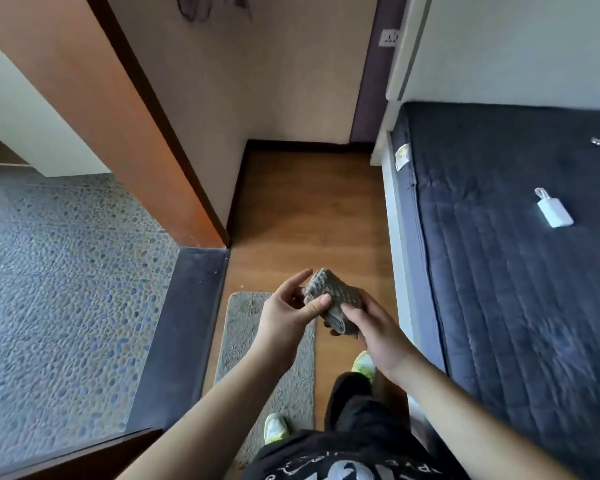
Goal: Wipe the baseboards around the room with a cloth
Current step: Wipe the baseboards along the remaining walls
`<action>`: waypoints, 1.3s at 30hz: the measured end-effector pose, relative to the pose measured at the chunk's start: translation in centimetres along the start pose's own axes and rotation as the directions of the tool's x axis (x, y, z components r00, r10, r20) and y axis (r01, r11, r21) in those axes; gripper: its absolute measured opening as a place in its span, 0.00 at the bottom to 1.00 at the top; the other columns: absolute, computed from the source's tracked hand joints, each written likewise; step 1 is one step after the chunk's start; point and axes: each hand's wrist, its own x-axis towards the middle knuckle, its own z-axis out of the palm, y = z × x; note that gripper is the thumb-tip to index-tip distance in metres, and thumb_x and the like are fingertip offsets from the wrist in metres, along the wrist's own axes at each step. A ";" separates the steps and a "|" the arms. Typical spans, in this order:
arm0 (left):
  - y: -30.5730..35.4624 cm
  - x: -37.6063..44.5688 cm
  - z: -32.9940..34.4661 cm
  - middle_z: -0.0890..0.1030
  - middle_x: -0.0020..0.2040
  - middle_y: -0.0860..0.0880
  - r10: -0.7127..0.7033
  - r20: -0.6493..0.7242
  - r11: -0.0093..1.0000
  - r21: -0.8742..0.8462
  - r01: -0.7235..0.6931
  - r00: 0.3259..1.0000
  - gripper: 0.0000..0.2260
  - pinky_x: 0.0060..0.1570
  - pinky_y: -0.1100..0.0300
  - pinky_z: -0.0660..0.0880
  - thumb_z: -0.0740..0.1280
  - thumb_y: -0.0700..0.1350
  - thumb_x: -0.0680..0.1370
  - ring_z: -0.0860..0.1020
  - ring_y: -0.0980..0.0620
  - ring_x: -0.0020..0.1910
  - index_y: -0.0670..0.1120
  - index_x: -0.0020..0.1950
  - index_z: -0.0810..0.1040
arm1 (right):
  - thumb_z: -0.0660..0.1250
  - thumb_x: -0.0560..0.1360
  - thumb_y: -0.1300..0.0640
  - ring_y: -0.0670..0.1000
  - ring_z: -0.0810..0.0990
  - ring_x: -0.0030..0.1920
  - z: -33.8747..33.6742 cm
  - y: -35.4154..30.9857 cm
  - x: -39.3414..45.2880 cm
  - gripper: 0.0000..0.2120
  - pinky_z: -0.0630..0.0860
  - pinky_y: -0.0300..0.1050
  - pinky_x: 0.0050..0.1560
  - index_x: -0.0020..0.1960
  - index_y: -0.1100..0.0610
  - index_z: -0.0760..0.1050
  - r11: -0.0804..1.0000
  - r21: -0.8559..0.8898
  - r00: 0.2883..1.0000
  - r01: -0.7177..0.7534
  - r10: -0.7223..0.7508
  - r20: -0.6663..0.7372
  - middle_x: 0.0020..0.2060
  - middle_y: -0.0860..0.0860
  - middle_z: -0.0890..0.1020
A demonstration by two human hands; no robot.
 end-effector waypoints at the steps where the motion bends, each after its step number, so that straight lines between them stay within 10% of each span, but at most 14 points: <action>1: 0.2 1.6 1.2 0.84 0.55 0.42 -0.007 0.001 1.000 -0.004 0.007 1.000 0.30 0.53 0.60 0.79 0.80 0.45 0.65 0.82 0.45 0.57 0.44 0.66 0.79 | 0.66 0.76 0.44 0.50 0.81 0.58 -1.1 -0.2 1.2 0.20 0.78 0.44 0.55 0.64 0.52 0.74 1.000 -0.014 1.000 0.025 -0.025 -0.014 0.56 0.51 0.82; 6: 2.2 9.4 8.2 0.86 0.53 0.43 -0.020 -0.067 0.999 0.040 0.023 0.998 0.29 0.51 0.61 0.79 0.81 0.50 0.61 0.83 0.45 0.56 0.40 0.59 0.82 | 0.74 0.65 0.33 0.54 0.84 0.47 -8.1 -2.8 7.9 0.29 0.82 0.57 0.49 0.58 0.48 0.75 0.990 -0.087 0.989 0.107 -0.115 -0.097 0.49 0.50 0.84; 17: 7.5 19.7 16.0 0.85 0.51 0.40 0.004 -0.077 0.989 0.149 0.008 0.997 0.23 0.56 0.56 0.77 0.79 0.47 0.65 0.83 0.48 0.51 0.39 0.57 0.82 | 0.72 0.74 0.45 0.51 0.84 0.37 -18.4 -10.2 19.0 0.15 0.80 0.45 0.38 0.57 0.50 0.77 0.934 -0.232 0.962 0.273 -0.259 0.087 0.40 0.49 0.84; 33: 15.1 39.8 10.9 0.86 0.47 0.46 0.113 0.018 0.987 0.109 -0.115 0.993 0.21 0.47 0.61 0.78 0.80 0.40 0.64 0.83 0.52 0.47 0.40 0.55 0.82 | 0.75 0.72 0.50 0.49 0.83 0.41 -18.1 -18.7 39.9 0.14 0.78 0.38 0.41 0.55 0.53 0.79 0.981 -0.188 0.981 0.044 -0.007 0.193 0.42 0.50 0.85; 39: 18.6 47.2 8.3 0.86 0.51 0.48 0.147 0.056 0.941 0.298 -0.157 0.988 0.26 0.54 0.55 0.79 0.83 0.51 0.63 0.84 0.50 0.52 0.47 0.58 0.81 | 0.75 0.65 0.37 0.40 0.82 0.50 -16.7 -21.4 47.4 0.18 0.76 0.34 0.49 0.54 0.31 0.76 0.936 -0.338 0.987 0.097 -0.047 0.154 0.49 0.38 0.84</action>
